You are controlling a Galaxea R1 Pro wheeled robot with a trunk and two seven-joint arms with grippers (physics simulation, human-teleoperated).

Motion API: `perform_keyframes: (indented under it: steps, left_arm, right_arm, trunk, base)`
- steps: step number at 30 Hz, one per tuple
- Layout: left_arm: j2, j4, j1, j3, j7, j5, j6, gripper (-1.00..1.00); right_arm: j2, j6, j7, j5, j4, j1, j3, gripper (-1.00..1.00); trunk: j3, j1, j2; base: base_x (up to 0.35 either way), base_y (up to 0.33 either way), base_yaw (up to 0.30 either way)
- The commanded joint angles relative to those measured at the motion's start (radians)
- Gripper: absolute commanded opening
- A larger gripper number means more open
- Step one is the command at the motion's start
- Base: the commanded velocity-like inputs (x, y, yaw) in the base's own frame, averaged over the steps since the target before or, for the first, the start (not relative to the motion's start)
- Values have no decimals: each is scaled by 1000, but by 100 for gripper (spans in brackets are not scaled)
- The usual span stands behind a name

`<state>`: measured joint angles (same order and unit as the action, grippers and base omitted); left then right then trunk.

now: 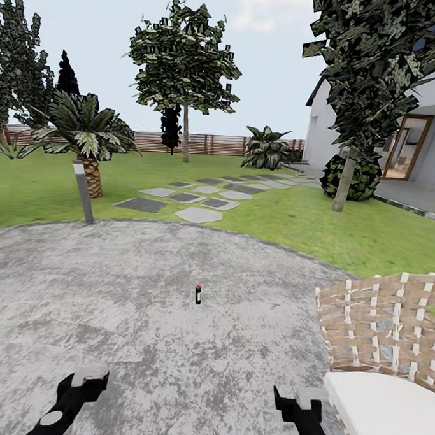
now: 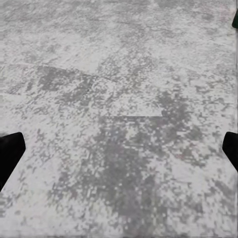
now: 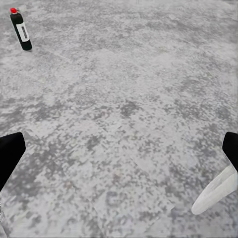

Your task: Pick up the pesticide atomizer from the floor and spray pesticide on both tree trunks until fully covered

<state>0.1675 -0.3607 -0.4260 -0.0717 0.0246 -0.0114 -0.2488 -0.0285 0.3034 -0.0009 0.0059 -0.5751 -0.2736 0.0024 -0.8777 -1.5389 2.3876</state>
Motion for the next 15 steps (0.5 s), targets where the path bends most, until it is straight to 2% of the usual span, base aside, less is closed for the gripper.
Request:
perform_keyframes:
  steps: [1, 6, 15]
  left_arm:
    - [-2, -1, -1, 0, 1, 1, 0, 100]
    - [-3, -1, -2, 1, -1, -4, 5, 100]
    - [-6, 2, -3, 1, 0, -2, 5, 100]
  right_arm:
    - [0, 3, 1, 1, 0, -1, 1, 100]
    - [-1, 3, 2, 3, 3, -2, 2, 100]
    - [-1, 3, 1, 2, 2, -2, 2, 100]
  trunk:
    - [-1, 0, 0]
    - [-1, 0, 0]
    - [-1, 0, 0]
  base:
    - [0, 0, 0]
    - [154, 23, 0]
    - [317, 34, 0]
